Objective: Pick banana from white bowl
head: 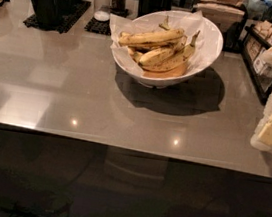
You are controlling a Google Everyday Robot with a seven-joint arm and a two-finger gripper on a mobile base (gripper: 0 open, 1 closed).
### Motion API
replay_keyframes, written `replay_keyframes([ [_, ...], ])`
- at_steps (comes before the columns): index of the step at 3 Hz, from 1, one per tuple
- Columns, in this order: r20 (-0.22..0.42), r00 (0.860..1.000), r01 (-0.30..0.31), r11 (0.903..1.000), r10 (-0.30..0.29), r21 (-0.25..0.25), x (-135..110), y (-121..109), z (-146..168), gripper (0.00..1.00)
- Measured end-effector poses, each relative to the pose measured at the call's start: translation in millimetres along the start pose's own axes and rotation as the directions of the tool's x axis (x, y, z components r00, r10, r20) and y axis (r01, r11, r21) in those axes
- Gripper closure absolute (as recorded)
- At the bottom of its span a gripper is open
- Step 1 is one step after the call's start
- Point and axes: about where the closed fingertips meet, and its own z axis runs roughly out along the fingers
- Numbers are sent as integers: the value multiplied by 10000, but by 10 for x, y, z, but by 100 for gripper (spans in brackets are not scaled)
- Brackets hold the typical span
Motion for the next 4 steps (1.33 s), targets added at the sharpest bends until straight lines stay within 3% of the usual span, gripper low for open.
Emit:
replay_keyframes([
  [2, 172, 9997, 148, 9998, -149, 97, -57, -63, -24, 0],
  [4, 1171, 9846, 1360, 9895, -1296, -483, -578, -594, 141, 0],
])
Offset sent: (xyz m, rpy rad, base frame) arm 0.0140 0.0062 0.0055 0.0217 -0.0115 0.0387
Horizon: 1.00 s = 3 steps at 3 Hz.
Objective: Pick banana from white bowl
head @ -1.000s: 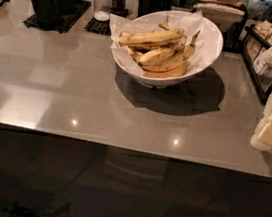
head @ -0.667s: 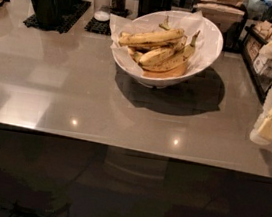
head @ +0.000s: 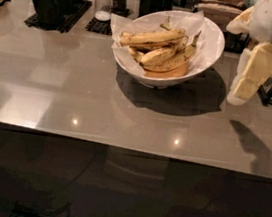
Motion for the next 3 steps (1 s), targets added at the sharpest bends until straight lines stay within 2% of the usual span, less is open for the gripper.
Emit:
replay_keyframes([
  [1, 799, 9946, 696, 9968, -663, -387, -372, -325, 174, 0],
  [2, 966, 9928, 716, 9974, -703, -93, -438, -421, 152, 0],
  [3, 1221, 9887, 892, 9960, -875, -85, -519, -477, 220, 0],
])
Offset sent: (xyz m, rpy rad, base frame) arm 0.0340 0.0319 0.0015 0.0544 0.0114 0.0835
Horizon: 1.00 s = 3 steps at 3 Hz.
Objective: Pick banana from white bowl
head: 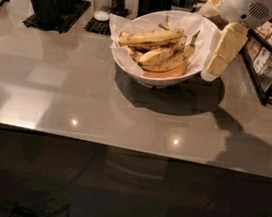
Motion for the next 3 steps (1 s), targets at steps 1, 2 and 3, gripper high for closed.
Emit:
replay_keyframes([
  [1, 197, 9984, 542, 9974, -533, -481, -189, -185, 232, 0],
  [2, 456, 9926, 1167, 9885, -1128, -962, -485, -428, 545, 0],
  [3, 612, 9914, 1195, 9908, -1156, -642, -562, -532, 574, 0],
])
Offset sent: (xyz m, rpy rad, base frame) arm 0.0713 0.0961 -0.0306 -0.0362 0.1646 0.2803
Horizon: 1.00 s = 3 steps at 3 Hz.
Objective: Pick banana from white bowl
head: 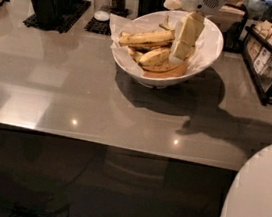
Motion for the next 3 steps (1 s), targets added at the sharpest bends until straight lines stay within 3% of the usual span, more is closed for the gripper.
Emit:
replay_keyframes([
  [2, 561, 9976, -416, 9985, 396, 351, 66, -197, 104, 0],
  [3, 1113, 9925, -560, 9977, 513, 392, 17, -684, 436, 0],
])
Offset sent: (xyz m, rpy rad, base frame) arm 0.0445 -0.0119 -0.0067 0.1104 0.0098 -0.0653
